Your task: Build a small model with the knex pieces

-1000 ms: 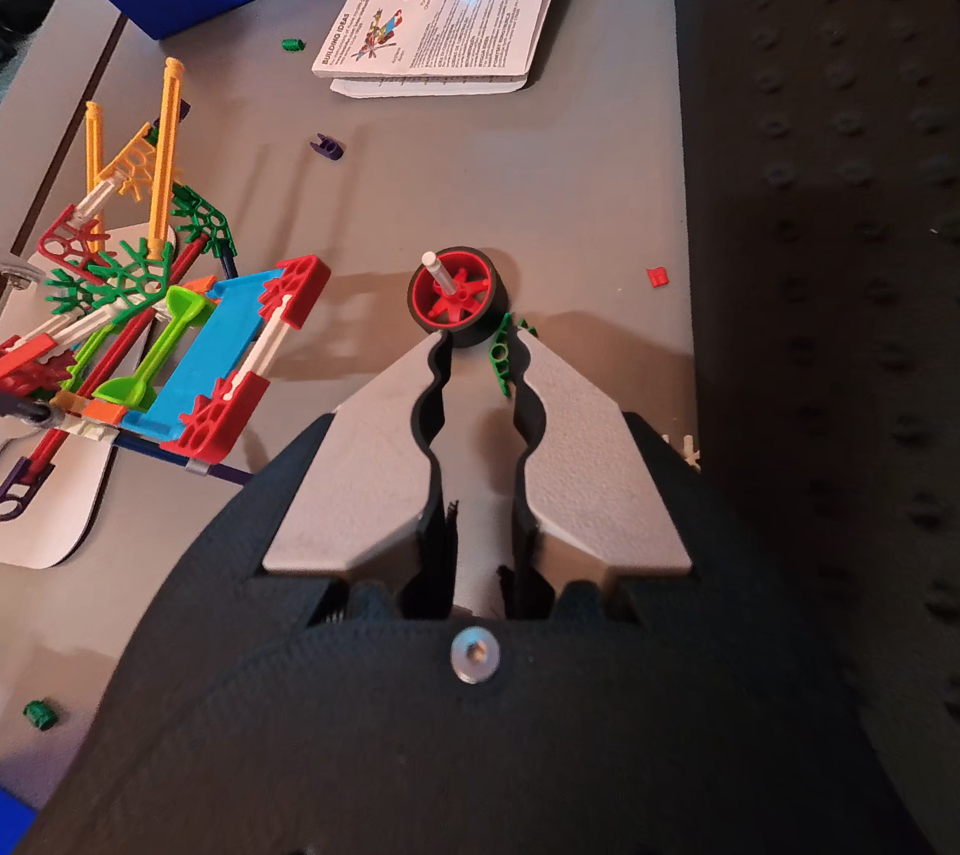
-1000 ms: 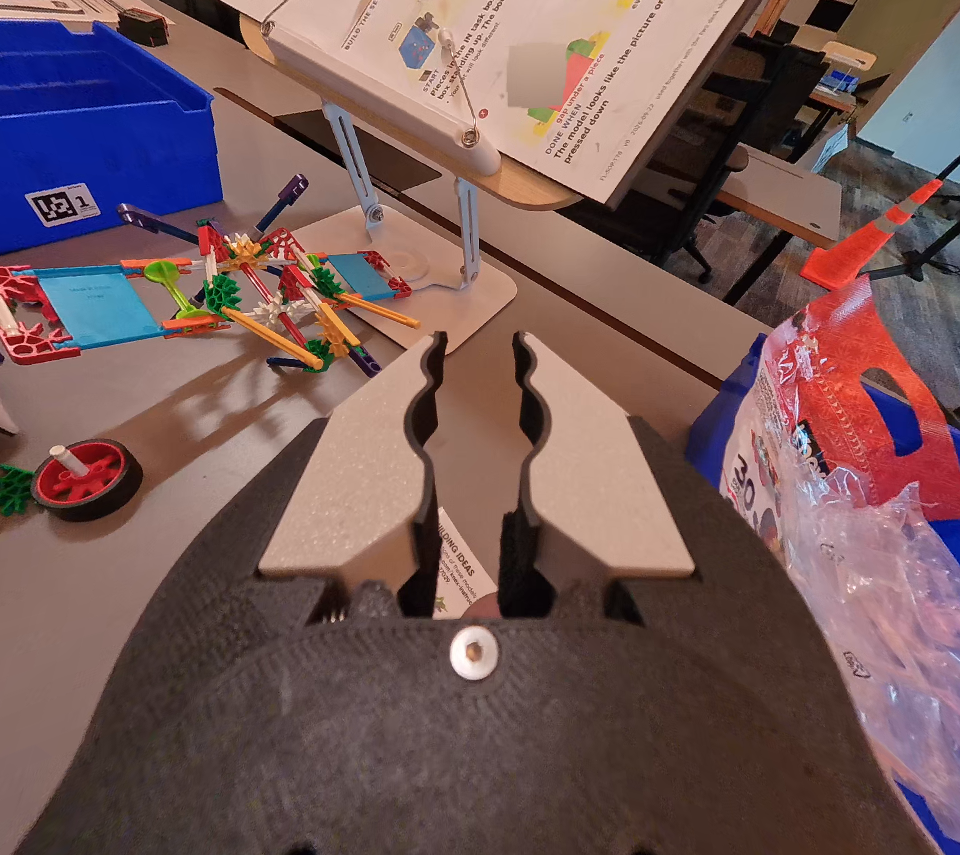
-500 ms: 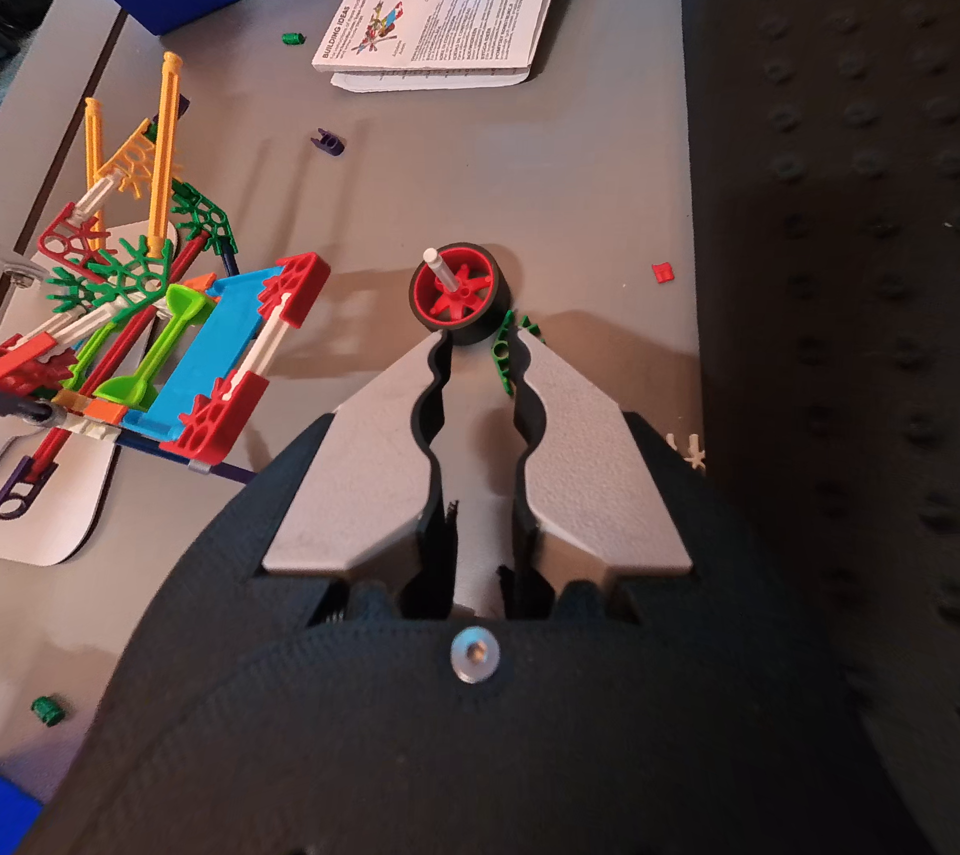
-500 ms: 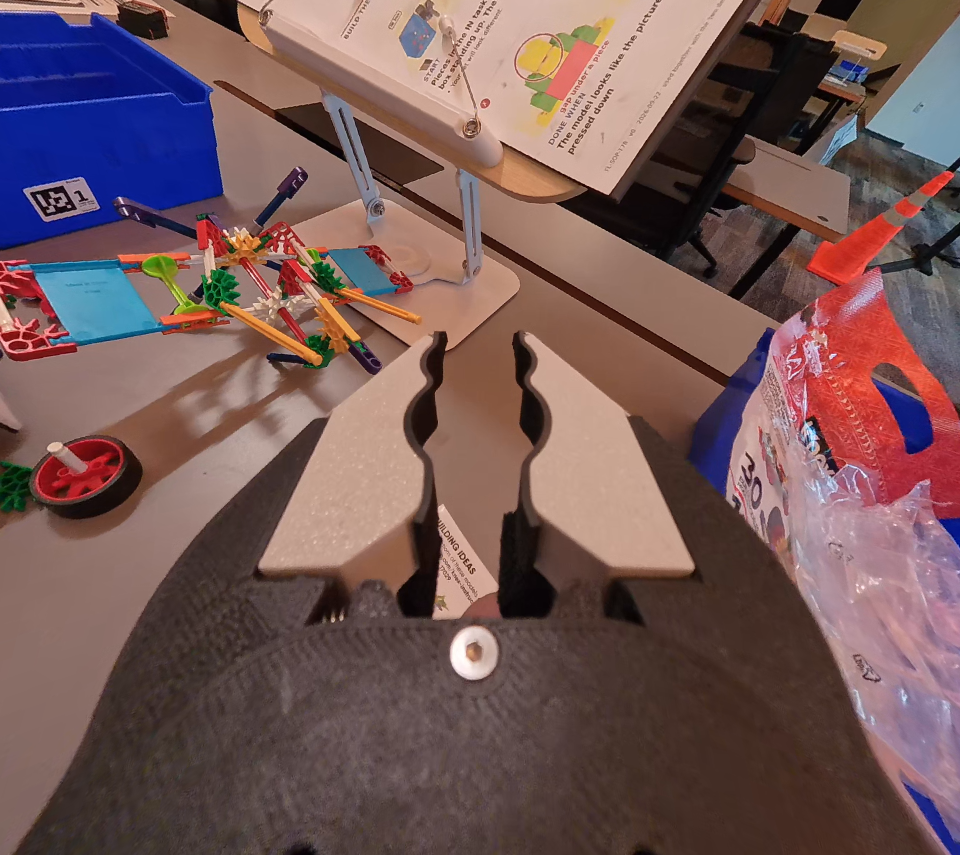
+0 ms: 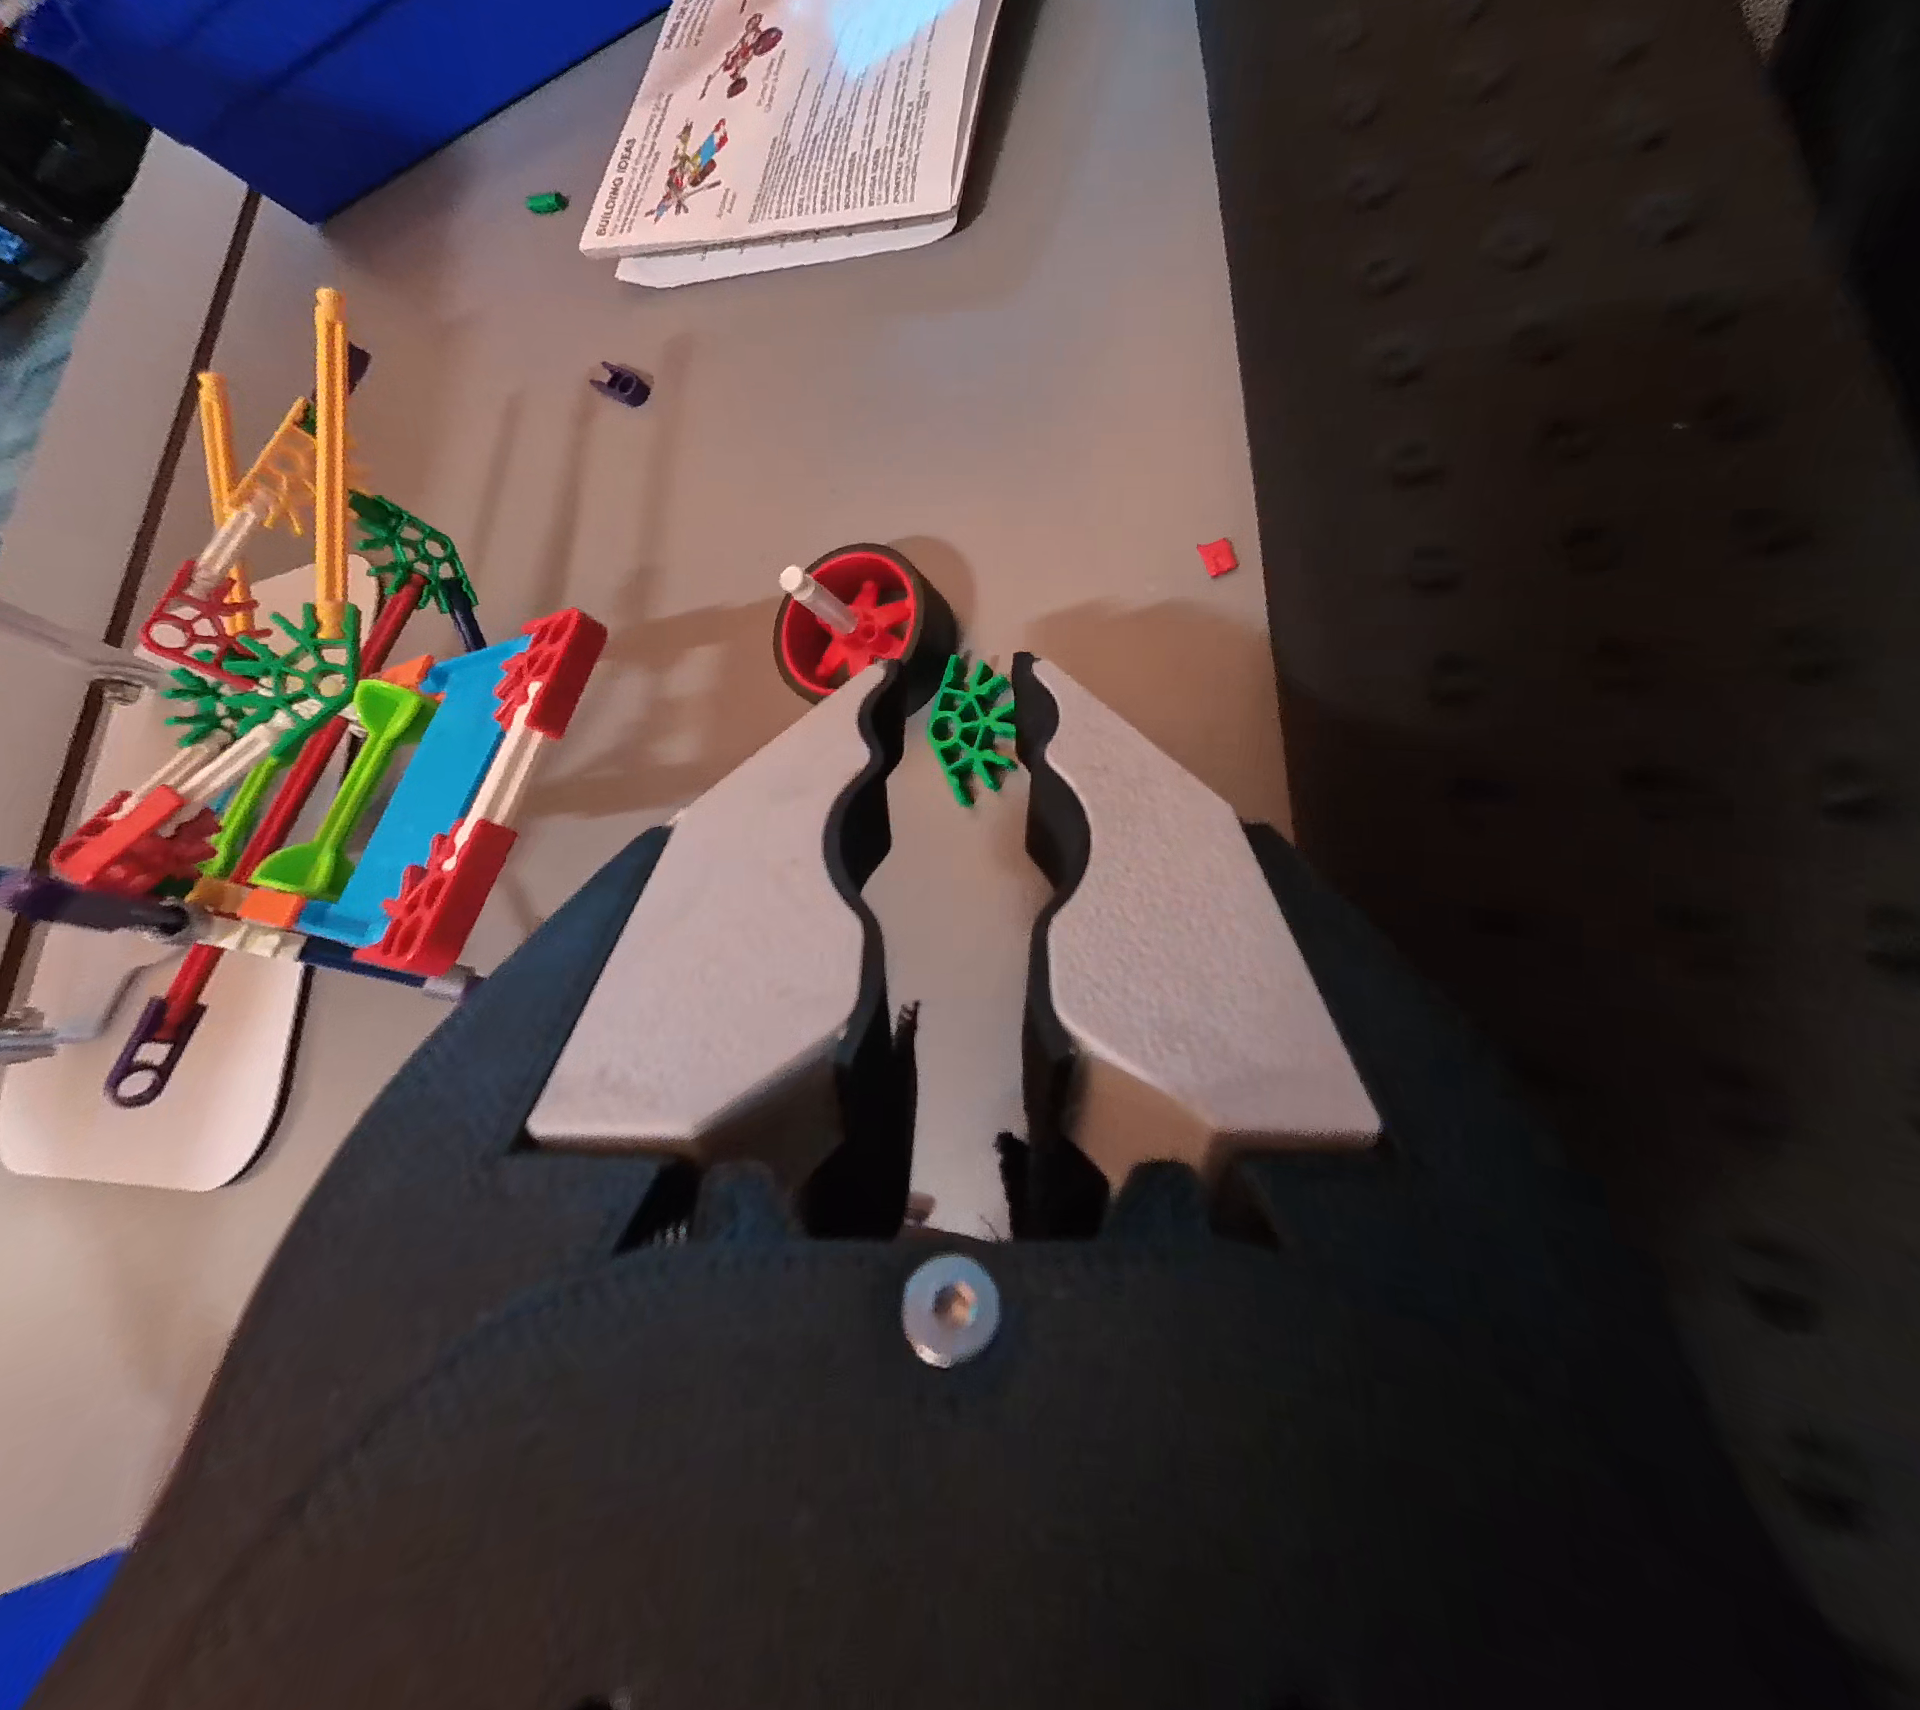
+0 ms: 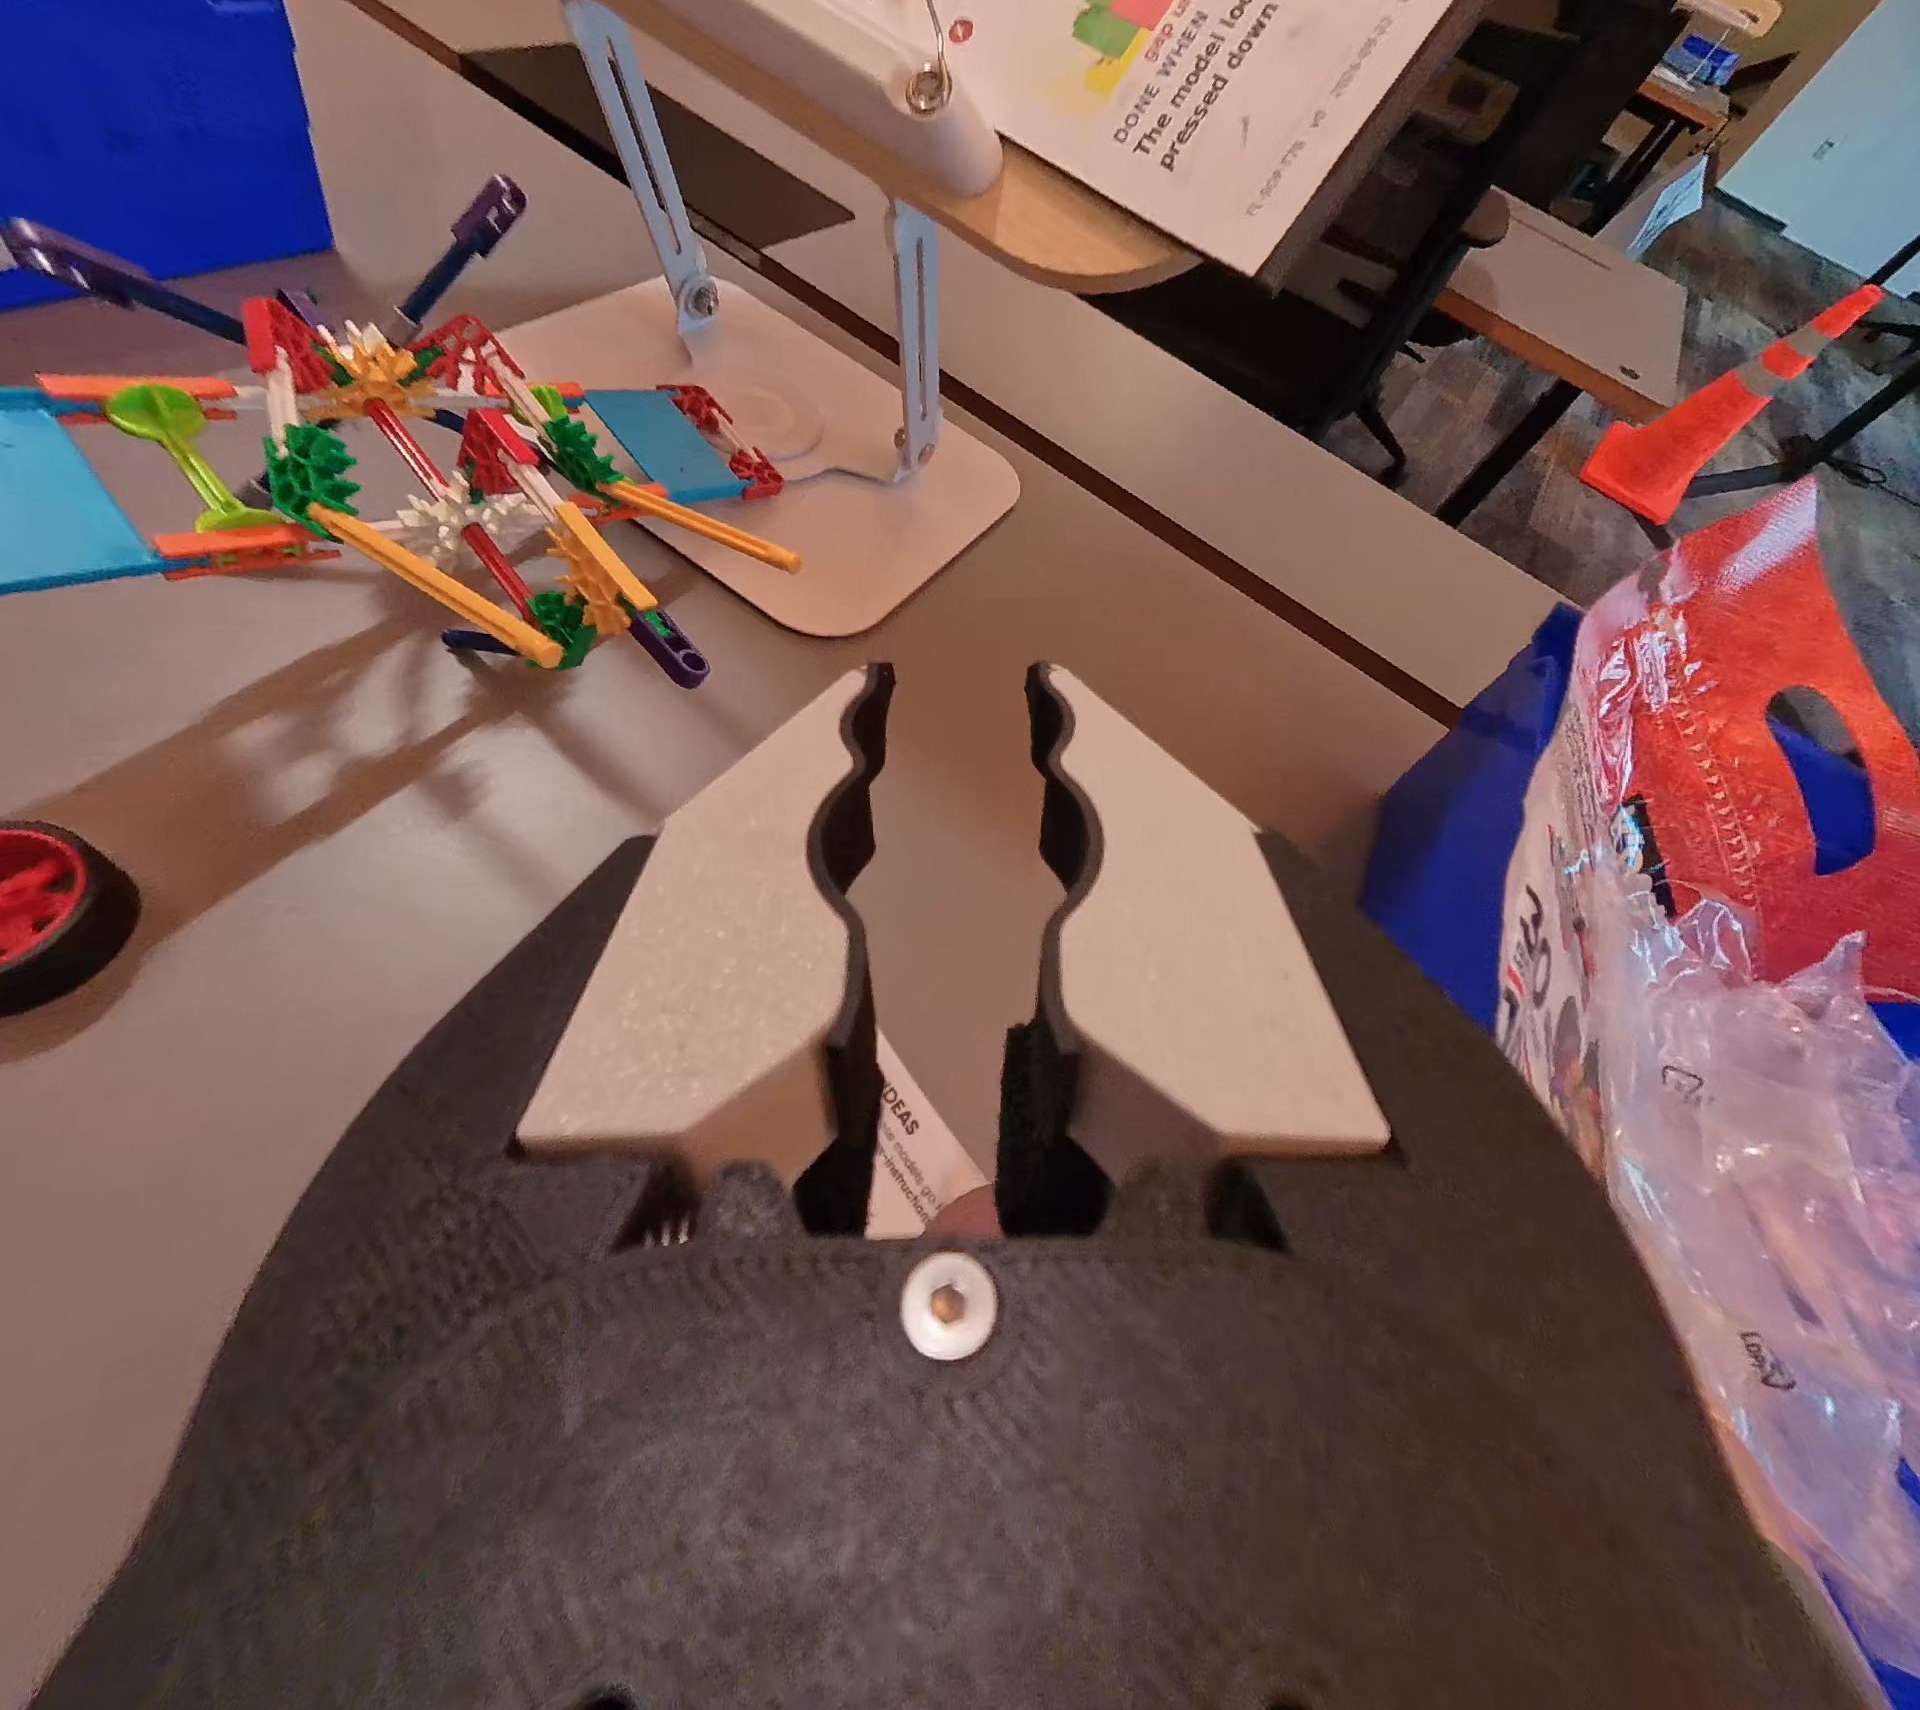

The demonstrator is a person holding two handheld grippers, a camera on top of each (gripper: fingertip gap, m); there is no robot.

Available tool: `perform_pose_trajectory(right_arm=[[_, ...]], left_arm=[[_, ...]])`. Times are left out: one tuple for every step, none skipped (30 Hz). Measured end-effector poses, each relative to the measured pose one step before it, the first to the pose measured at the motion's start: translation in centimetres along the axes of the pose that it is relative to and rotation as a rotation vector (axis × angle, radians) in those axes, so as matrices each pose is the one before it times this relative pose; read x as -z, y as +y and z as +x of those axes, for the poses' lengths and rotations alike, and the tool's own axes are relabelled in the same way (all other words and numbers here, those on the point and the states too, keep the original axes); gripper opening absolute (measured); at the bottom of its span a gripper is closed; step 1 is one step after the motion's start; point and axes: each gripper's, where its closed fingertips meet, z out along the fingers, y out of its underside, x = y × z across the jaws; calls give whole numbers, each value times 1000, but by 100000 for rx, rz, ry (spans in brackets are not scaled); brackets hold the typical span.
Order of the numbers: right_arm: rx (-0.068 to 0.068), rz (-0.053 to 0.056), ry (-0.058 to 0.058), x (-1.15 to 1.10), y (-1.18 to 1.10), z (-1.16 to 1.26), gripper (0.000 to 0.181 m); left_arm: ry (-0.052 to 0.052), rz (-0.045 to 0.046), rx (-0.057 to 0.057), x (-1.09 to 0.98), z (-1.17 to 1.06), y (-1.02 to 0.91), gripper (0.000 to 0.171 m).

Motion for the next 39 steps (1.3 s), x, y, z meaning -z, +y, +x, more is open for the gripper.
perform_pose_trajectory(right_arm=[[1032,-846,742,-192,234,32,25],[1054,-625,826,-162,180,30,25],[1296,-664,873,-140,169,21,25],[1806,-630,941,-136,119,36,26],[1888,-722,961,-112,108,36,27],[1511,-684,826,-92,99,30,29],[1220,-302,469,-55,32,-23,29],[1268,72,94,27,-63,-88,30],[1268,-52,221,128,-141,-80,30],[596,-116,202,218,-248,-70,31],[-425,238,-710,287,-418,-228,32],[-990,633,-1656,311,-571,-486,33],[-511,979,-1521,302,-691,-636,33],[261,1072,-606,230,-704,-634,33],[593,539,-443,146,-581,-684,33],[493,258,-782,82,-467,-772,33],[-64,798,-731,45,-440,-721,33],[-809,1518,-499,26,-437,-608,32],[-1462,1434,-615,-24,-291,-488,32],[-1781,835,-601,-75,-79,-357,32],[-1807,295,-27,-108,111,-144,32],[-1448,-202,438,-143,275,37,32],[-1130,-441,815,-126,352,185,32],[-1066,-474,1122,-116,387,329,32],[-1214,-543,1000,-92,406,391,31],[-1556,-329,662,-55,360,402,31],[-1969,124,369,0,249,388,31],[-2195,709,413,40,116,405,31],[-2077,1004,537,70,8,402,30],[-1738,673,252,67,29,313,30],[-1193,345,1,49,43,205,30],[-634,261,140,8,47,149,30],[-223,47,126,-3,62,90,30],[19,-157,-6,-40,74,28,30],[136,-95,86,-45,52,31,30],[249,-135,165,-42,43,33,30],[328,-197,166,-36,40,30,30],[316,-88,177,-1,29,34,30],[233,45,239,16,13,63,30]], left_arm=[[-877,-143,-686,191,-67,-68,18],[-1053,-219,-691,206,-109,-43,18],[-1145,-482,-981,250,-110,-6,18],[-1232,-661,-1070,290,-124,51,18],[-1263,-997,-203,314,-183,126,18],[-1248,-970,172,354,-234,196,18],[-1679,-1375,340,402,-337,308,18],[-2270,-2018,379,476,-437,438,18],[-933,-1645,1333,474,-249,420,19],[1294,-107,2913,334,50,197,19],[2132,1174,3525,81,204,-108,20],[2148,634,2634,-182,293,-127,22],[2586,-943,744,-339,510,30,24],[669,-737,-734,-436,338,-30,25],[602,-1848,-156,-447,297,126,26],[-244,-2383,448,-367,54,268,28],[-2758,-1083,865,-281,-415,88,29],[-2321,-383,2442,-226,-408,-36,29],[348,-385,2621,-212,37,-24,31],[607,-536,1241,-198,165,36,32],[-516,-996,919,-245,-27,130,32],[60,-1206,1216,-293,27,175,33],[969,-1455,1376,-325,168,255,33],[425,-1448,1527,-321,81,261,34],[36,-860,1105,-288,33,161,34],[201,-353,649,-227,55,57,34],[889,14,71,-167,174,11,32],[1101,-139,225,-156,205,5,31],[231,-602,992,-176,27,69,31],[-251,-598,524,-189,-50,74,31],[309,-489,-578,-152,80,91,31],[528,-450,-514,-117,142,86,30],[310,-585,415,-121,91,90,30],[355,-287,239,-136,86,55,30],[726,478,-86,-65,139,-73,28],[503,82,170,-44,84,-58,27],[223,131,4,-49,36,-51,26],[306,96,-58,-39,55,-42,25],[503,133,-101,-42,92,-36,23]])
